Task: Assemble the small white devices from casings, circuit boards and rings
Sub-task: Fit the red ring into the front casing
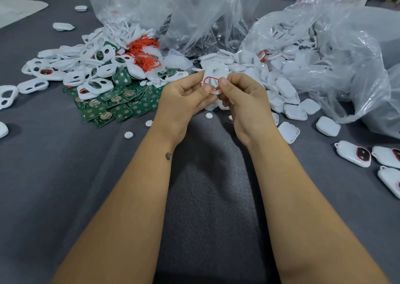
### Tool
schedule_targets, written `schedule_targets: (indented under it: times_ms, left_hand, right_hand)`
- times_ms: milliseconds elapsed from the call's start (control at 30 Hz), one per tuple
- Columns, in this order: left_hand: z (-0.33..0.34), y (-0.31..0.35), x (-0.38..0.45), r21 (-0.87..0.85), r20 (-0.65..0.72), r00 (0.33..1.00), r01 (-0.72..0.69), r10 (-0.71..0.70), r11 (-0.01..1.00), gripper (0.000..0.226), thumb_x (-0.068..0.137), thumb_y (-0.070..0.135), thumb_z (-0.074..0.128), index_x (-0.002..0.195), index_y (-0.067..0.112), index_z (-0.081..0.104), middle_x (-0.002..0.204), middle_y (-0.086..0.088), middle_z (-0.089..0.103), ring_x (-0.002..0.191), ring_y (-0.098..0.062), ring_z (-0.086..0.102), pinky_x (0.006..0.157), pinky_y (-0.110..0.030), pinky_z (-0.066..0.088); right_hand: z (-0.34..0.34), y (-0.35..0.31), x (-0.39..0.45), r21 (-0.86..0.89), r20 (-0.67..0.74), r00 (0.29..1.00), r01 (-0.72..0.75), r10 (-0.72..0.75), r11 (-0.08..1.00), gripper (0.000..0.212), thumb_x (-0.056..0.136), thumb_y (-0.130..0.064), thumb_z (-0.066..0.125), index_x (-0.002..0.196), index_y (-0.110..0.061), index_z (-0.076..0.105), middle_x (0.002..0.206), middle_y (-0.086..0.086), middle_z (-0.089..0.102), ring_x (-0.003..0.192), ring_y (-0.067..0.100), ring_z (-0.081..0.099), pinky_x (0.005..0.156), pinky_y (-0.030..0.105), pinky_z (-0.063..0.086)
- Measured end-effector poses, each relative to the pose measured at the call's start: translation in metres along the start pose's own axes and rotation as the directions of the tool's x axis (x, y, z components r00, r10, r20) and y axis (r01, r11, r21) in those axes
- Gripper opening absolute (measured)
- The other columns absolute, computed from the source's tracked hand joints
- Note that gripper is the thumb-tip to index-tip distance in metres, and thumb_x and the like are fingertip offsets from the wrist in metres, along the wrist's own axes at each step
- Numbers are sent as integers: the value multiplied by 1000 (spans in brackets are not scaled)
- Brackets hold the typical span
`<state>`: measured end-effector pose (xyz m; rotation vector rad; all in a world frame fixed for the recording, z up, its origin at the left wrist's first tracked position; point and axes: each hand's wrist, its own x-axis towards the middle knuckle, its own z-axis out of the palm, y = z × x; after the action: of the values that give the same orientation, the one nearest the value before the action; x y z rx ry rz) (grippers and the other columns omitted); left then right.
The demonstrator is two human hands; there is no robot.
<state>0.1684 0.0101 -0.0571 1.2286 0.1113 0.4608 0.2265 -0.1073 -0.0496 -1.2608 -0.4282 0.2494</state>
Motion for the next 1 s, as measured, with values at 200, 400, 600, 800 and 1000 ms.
schedule_targets:
  times_ms: [200, 400, 600, 800, 1000]
  left_hand:
    - [3, 0, 0, 78, -142, 989, -19, 30, 997, 27, 96, 2, 55, 120, 8, 64, 101, -1, 72, 91, -12, 71, 77, -21, 55]
    - [7, -1, -1, 46, 12, 999, 50, -51, 998, 23, 100, 14, 50, 115, 10, 67, 111, -6, 72, 109, -18, 67, 100, -36, 50]
    - [4, 1, 1, -111, 29, 998, 58, -55, 992, 25, 102, 2, 39, 114, 3, 62, 100, -8, 74, 99, -20, 71, 84, -23, 55]
    - [1, 3, 1, -227, 47, 997, 70, -61, 971, 24, 100, 0, 43, 115, 2, 62, 101, -6, 75, 99, -21, 71, 82, -22, 55]
    - [0, 6, 1, -289, 47, 995, 96, -86, 953, 22, 99, 1, 45, 110, -1, 64, 98, -10, 75, 97, -21, 71, 79, -24, 56]
  right_hand:
    - [2, -2, -1, 45, -73, 997, -20, 24, 999, 15, 90, -5, 63, 76, -11, 66, 65, -2, 62, 56, 7, 47, 58, 19, 38]
    - [6, 3, -3, -329, -96, 985, 103, -142, 939, 9, 85, -9, 70, 85, -17, 75, 90, 2, 73, 83, 8, 66, 78, 21, 52]
    - [10, 2, -5, -287, -188, 966, 119, -178, 951, 21, 82, 1, 63, 87, -18, 70, 78, -3, 64, 69, 4, 54, 70, 17, 47]
    - [10, -1, -4, -254, -219, 962, 103, -161, 962, 11, 84, -6, 68, 82, -17, 70, 76, 1, 66, 71, 11, 56, 71, 27, 51]
    - [10, -4, -6, -219, -199, 959, 157, -202, 963, 13, 83, -2, 67, 80, -14, 71, 73, 4, 64, 69, 14, 53, 68, 28, 48]
